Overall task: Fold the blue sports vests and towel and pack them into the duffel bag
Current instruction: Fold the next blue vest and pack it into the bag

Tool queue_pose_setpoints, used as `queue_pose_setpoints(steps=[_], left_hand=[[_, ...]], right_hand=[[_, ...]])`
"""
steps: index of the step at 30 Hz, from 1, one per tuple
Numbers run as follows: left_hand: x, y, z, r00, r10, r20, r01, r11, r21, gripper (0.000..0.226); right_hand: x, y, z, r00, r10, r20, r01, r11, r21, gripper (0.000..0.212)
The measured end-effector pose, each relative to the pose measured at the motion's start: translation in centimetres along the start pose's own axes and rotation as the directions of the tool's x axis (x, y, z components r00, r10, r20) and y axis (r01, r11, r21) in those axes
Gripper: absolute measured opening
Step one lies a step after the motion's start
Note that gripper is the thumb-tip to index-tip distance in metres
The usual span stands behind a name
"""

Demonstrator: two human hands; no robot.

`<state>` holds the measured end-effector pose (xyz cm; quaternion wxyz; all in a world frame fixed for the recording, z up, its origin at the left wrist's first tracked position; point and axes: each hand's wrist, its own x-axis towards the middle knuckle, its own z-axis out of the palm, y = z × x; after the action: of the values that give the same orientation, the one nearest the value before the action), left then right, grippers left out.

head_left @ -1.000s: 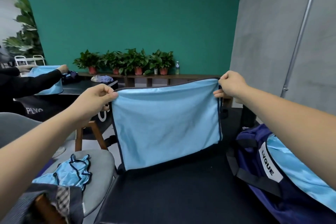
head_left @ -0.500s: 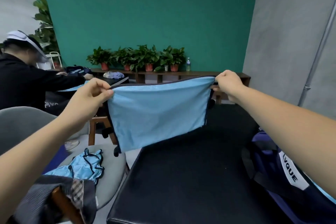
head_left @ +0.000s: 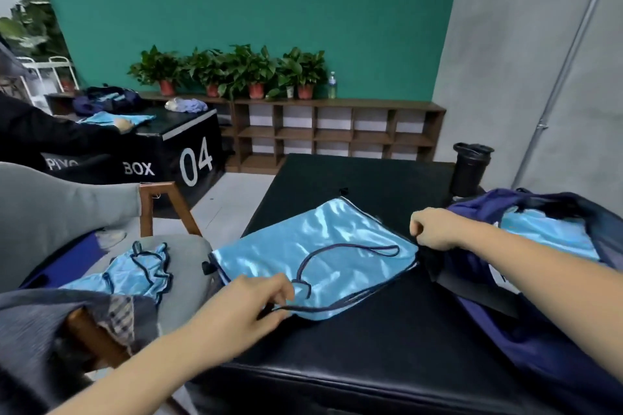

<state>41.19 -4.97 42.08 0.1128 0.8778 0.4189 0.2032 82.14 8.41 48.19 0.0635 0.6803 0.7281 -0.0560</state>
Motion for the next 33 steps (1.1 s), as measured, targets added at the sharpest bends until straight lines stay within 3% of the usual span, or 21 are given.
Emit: queue_pose_setpoints(steps=[2,4,8,11,14,16,19,25,29,33], left_hand=[[-0.2,0.4,1.1,0.999,0.042,0.021,-0.043,0.997,0.066,0.019],[-0.3,0.9,1.6,0.997,0.067,0.036,-0.07,0.995,0.077,0.019],[-0.8,2.1,1.8,0.992,0.122,0.042,-0.126,0.987,0.1,0.017],[-1.2,2.7,2.0,0.988,0.156,0.016,-0.156,0.98,0.127,0.014],[-1.8,2.9,2.7,0.98,0.195,-0.028,-0.189,0.972,0.139,0.015],[-2.4,3.1,3.3,0.976,0.203,-0.075,-0.192,0.972,0.132,0.015],[-3.3,3.4,4.7,0.962,0.231,-0.145,-0.21,0.967,0.144,0.019],[-4.3,1.7,6.2,0.978,0.163,-0.127,-0.122,0.951,0.284,0.047],[-4.6,-0.3,6.1,0.99,0.08,-0.114,-0.033,0.929,0.368,0.043],[-5.1,-2.5,5.3,0.988,0.013,-0.154,0.049,0.918,0.394,0.043]], right_hand=[[-0.9,-0.9,1.5,0.989,-0.081,-0.125,0.086,0.996,0.034,0.017],[-2.6,-2.5,3.1,0.964,-0.191,-0.185,0.211,0.973,0.097,0.025],[-8.5,-7.4,5.3,0.895,-0.438,-0.085,0.442,0.844,0.304,0.06],[-11.9,-11.2,7.3,0.779,-0.614,-0.126,0.622,0.731,0.283,0.076],[-13.5,-13.5,10.2,0.688,-0.683,-0.245,0.723,0.675,0.147,0.061],[-13.9,-14.1,12.3,0.627,-0.683,-0.374,0.746,0.666,0.035,0.038],[-14.5,-14.4,14.8,0.578,-0.631,-0.518,0.741,0.671,0.01,0.016],[-15.7,-13.6,15.9,0.584,-0.529,-0.616,0.724,0.682,0.1,0.01],[-16.7,-12.7,16.1,0.638,-0.487,-0.596,0.699,0.691,0.184,0.011],[-17.3,-11.7,16.4,0.645,-0.471,-0.602,0.701,0.679,0.218,0.015]])
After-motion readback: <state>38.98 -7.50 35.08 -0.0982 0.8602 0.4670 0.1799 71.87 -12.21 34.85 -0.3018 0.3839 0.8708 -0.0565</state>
